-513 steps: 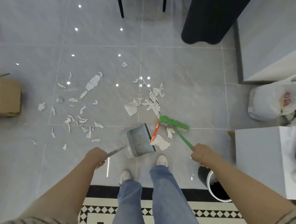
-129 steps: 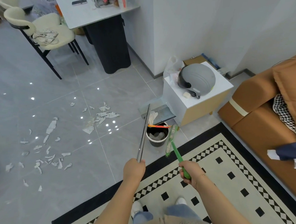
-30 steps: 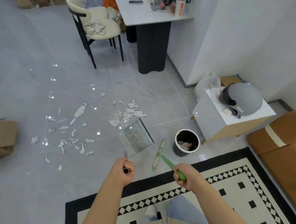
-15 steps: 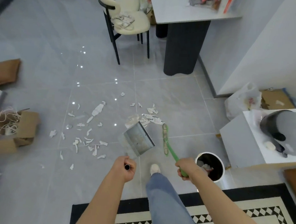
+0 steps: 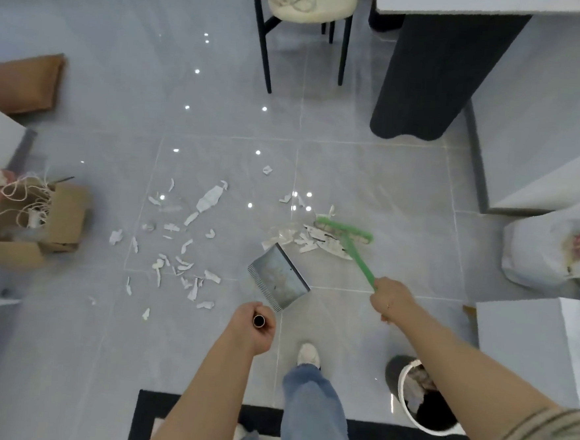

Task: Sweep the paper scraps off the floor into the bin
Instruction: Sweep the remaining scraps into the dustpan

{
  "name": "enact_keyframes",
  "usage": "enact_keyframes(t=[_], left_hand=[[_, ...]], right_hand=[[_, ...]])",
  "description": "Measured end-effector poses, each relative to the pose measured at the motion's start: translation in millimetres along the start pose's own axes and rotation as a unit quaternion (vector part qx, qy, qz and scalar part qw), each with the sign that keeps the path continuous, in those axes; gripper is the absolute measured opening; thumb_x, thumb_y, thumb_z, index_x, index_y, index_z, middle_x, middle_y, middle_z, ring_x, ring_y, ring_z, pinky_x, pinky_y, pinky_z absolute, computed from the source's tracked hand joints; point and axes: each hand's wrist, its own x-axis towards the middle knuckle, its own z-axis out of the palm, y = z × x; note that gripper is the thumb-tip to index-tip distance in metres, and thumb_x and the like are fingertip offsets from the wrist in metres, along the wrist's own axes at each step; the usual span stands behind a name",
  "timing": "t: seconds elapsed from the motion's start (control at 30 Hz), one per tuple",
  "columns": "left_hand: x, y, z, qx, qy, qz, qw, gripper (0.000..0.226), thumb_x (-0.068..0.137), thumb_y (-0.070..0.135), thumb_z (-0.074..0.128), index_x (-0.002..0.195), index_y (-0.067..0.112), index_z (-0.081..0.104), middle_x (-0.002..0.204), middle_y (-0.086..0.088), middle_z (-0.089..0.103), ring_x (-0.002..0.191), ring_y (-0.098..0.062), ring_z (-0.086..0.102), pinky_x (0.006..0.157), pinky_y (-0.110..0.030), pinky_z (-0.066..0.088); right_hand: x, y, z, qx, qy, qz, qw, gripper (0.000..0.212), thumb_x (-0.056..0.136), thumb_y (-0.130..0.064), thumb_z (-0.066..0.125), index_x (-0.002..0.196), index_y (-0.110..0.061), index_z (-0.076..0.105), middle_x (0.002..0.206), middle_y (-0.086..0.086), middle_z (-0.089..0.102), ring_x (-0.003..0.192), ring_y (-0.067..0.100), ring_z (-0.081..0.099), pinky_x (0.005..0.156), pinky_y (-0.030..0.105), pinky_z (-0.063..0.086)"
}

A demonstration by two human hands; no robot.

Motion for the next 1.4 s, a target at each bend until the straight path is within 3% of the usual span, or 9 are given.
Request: enact_keyframes(t=[0.17, 0.3, 0.43, 0.57, 0.63, 0.77, 0.9, 1.27, 1.4], left_hand=[[21.9, 21.9, 18.0, -0.023, 0.017, -0.005, 1.0, 0.033, 0.095, 0.007, 0.04, 0.063, 0.014, 0.034, 0.031, -0.001, 0.034, 0.019, -0.011, 0.037, 0.025, -0.01, 0.033], [26.3, 33.4, 17.4, -0.027, 0.016, -0.011, 0.999, 0.032, 0.097, 0.01, 0.038, 0.065, 0.013, 0.036, 0.03, 0.0, 0.033, 0.019, -0.01, 0.035, 0.026, -0.008, 0.032], [28.5, 37.6, 13.0, -0.026, 0.006, -0.028, 0.999, 0.028, 0.098, 0.013, 0.036, 0.07, 0.013, 0.039, 0.03, 0.002, 0.034, 0.019, -0.009, 0.035, 0.024, -0.009, 0.031], [29.4, 39.7, 8.8, -0.015, 0.005, -0.05, 0.999, 0.031, 0.098, 0.016, 0.037, 0.067, 0.014, 0.037, 0.032, 0.001, 0.036, 0.02, -0.009, 0.037, 0.024, -0.01, 0.033], [28.9, 40.3, 6.6, -0.014, 0.003, -0.053, 0.998, 0.032, 0.098, 0.016, 0.037, 0.066, 0.014, 0.036, 0.032, 0.001, 0.036, 0.02, -0.009, 0.037, 0.025, -0.01, 0.033], [24.5, 44.8, -9.1, 0.002, 0.003, -0.059, 0.998, 0.034, 0.1, 0.017, 0.034, 0.066, 0.015, 0.034, 0.03, 0.001, 0.034, 0.018, -0.009, 0.035, 0.024, -0.009, 0.03], [17.3, 49.2, -29.7, 0.005, 0.006, -0.058, 0.998, 0.034, 0.1, 0.016, 0.032, 0.066, 0.015, 0.032, 0.029, 0.001, 0.033, 0.018, -0.009, 0.034, 0.023, -0.009, 0.028], [9.0, 53.2, -86.1, -0.04, 0.024, -0.041, 0.998, 0.031, 0.101, 0.017, 0.034, 0.072, 0.013, 0.044, 0.032, 0.002, 0.034, 0.019, -0.007, 0.034, 0.023, -0.01, 0.028], [3.1, 44.2, -95.9, -0.034, 0.034, -0.034, 0.998, 0.034, 0.101, 0.017, 0.033, 0.068, 0.017, 0.044, 0.032, 0.002, 0.033, 0.019, -0.007, 0.033, 0.023, -0.008, 0.027]], right_hand=[[72.8, -31.5, -24.4, -0.08, 0.008, -0.014, 0.997, 0.041, 0.091, -0.01, 0.042, 0.131, -0.008, 0.05, 0.102, 0.01, 0.06, 0.077, 0.024, 0.057, 0.05, 0.024, 0.041], [99.5, -42.9, -22.3, -0.102, -0.002, 0.006, 0.995, 0.042, 0.091, -0.011, 0.041, 0.132, -0.004, 0.05, 0.119, 0.014, 0.061, 0.105, 0.03, 0.064, 0.081, 0.031, 0.053], [86.8, -33.2, -3.5, -0.144, -0.043, 0.018, 0.988, 0.041, 0.094, -0.009, 0.038, 0.133, -0.001, 0.048, 0.116, 0.011, 0.061, 0.108, 0.026, 0.064, 0.07, 0.029, 0.052], [59.3, -17.6, 9.2, -0.177, -0.089, 0.033, 0.98, 0.042, 0.093, -0.011, 0.039, 0.134, -0.003, 0.048, 0.12, 0.01, 0.061, 0.095, 0.021, 0.065, 0.066, 0.024, 0.051], [48.5, -16.8, 3.9, -0.179, -0.106, 0.029, 0.978, 0.039, 0.091, -0.01, 0.041, 0.128, -0.003, 0.052, 0.103, 0.006, 0.064, 0.074, 0.018, 0.061, 0.049, 0.02, 0.042], [38.1, -32.9, -35.0, -0.192, -0.085, 0.022, 0.977, 0.024, 0.09, -0.011, 0.042, 0.106, -0.005, 0.06, 0.063, 0.002, 0.05, 0.046, 0.013, 0.049, 0.043, 0.02, 0.035], [31.8, -66.1, -65.8, -0.184, -0.058, 0.019, 0.981, 0.014, 0.091, -0.008, 0.041, 0.084, -0.004, 0.053, 0.059, 0.008, 0.05, 0.045, 0.017, 0.045, 0.042, 0.023, 0.033], [61.6, -86.8, -2.7, -0.138, -0.046, -0.008, 0.989, 0.033, 0.088, -0.007, 0.044, 0.119, 0.0, 0.055, 0.068, 0.006, 0.047, 0.052, 0.017, 0.051, 0.052, 0.025, 0.044], [47.8, -62.0, 5.3, -0.142, -0.09, 0.023, 0.985, 0.022, 0.09, -0.007, 0.043, 0.11, -0.004, 0.051, 0.073, 0.008, 0.046, 0.053, 0.017, 0.049, 0.042, 0.022, 0.038]])
